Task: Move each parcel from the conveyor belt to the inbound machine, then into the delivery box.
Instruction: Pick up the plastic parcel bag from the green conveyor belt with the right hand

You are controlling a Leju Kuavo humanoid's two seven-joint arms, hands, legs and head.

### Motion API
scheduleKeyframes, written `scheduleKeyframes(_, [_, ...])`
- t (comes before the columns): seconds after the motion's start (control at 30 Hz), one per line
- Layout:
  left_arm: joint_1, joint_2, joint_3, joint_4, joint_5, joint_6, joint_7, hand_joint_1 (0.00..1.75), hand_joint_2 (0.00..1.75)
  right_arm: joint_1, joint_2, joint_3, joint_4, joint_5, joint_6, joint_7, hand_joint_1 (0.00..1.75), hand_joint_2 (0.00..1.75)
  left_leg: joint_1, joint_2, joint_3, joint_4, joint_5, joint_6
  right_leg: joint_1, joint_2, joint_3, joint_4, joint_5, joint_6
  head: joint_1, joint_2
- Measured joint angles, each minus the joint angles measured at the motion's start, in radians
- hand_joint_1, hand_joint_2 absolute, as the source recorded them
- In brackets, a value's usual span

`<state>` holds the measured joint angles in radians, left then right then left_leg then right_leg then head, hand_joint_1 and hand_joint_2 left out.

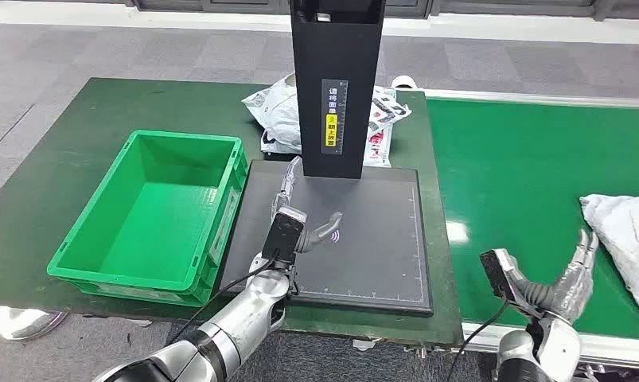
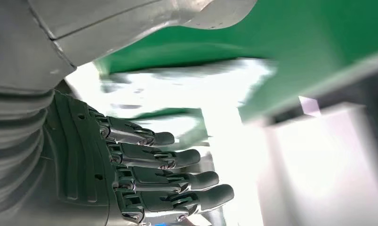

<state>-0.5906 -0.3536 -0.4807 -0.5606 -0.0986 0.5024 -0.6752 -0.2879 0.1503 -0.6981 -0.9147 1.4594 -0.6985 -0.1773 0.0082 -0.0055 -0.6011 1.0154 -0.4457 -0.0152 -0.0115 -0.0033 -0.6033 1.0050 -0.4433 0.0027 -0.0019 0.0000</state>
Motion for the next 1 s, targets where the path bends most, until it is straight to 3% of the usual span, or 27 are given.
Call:
scheduleKeyframes(0.13, [0.0, 0.0, 0.002, 0.0, 0.0, 0.0, 0.0, 0.0, 1.75, 0.022, -0.051, 0.009, 0.063, 0.032, 0.0, 0.153, 0.0, 1.75, 0.0, 0.0, 0.0, 0.0, -0.001, 0.001, 0.0, 0.0, 0.0, 0.0, 0.0, 0.0, 0.0, 0.0])
scheduleKeyframes(0.33, [0.0, 0.0, 0.002, 0.0, 0.002, -0.017, 0.0, 0.0, 1.75, 0.042, -0.19, 0.046, 0.288, 0.051, 0.021, 0.374, 0.0, 1.75, 0.0, -0.001, -0.001, 0.0, -0.002, 0.003, 0.0, 0.0, 0.0, 0.0, -0.001, 0.001, 0.0, 0.0])
scheduleKeyframes(0.6, [0.0, -0.003, 0.003, -0.001, 0.016, -0.033, 0.0, 0.0, 1.75, -0.008, -0.275, 0.064, 0.441, 0.055, 0.098, 0.454, 0.0, 1.75, 0.0, 0.001, 0.0, 0.0, -0.002, 0.003, 0.0, 0.001, 0.001, 0.0, -0.001, 0.001, 0.0, 0.0])
scheduleKeyframes(1.0, [-0.005, -0.003, 0.024, -0.001, 0.024, -0.035, 0.0, 0.0, 1.75, -0.092, -0.292, 0.105, 0.518, 0.073, 0.126, 0.473, 0.0, 1.75, 0.0, 0.001, 0.001, 0.0, -0.001, 0.003, 0.0, 0.001, 0.002, 0.0, 0.0, 0.002, 0.0, 0.0])
